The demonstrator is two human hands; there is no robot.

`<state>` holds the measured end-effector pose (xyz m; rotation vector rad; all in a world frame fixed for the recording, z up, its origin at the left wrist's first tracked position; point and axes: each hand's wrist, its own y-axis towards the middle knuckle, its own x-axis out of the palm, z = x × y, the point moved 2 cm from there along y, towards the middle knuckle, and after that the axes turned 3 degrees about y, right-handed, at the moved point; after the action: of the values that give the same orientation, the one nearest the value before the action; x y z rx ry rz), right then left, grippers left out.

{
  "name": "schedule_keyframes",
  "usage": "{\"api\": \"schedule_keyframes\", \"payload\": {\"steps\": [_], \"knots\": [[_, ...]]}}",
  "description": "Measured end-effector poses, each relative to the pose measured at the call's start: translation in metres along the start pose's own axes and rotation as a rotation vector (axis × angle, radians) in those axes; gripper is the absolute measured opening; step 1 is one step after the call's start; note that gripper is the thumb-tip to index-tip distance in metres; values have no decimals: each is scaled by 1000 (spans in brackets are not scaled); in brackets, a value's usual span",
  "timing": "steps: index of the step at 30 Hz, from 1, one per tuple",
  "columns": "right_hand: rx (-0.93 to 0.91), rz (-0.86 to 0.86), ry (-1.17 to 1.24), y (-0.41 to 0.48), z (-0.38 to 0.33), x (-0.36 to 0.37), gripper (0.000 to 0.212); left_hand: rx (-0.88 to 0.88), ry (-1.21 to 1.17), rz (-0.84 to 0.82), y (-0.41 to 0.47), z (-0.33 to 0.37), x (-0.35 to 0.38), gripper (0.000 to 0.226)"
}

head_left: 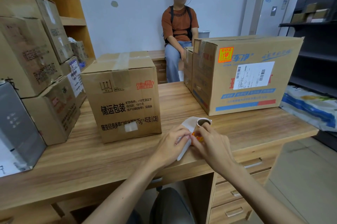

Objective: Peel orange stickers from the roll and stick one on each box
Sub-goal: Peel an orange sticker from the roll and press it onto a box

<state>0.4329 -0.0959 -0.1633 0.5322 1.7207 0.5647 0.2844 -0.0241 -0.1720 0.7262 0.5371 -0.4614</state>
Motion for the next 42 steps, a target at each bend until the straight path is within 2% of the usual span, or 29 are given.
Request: {"api": "schedule_keyframes", "payload": {"steps": [9, 18, 27, 35, 42], "knots": [[105, 12, 106, -2, -4, -4, 20, 45, 70, 20, -1, 2, 0, 20], [210, 15, 295, -5, -8, -11, 16, -4, 77, 19, -2, 2, -1, 25], [338, 0, 681, -9, 16, -15, 21, -122, 34, 77, -1, -2, -3, 21], [407, -54, 819, -20, 32, -35, 15, -186, 7, 69, 0, -1, -5, 21], [441, -41, 835, -23, 39, -58, 18, -213, -8, 79, 1, 0, -5, 22]]}}
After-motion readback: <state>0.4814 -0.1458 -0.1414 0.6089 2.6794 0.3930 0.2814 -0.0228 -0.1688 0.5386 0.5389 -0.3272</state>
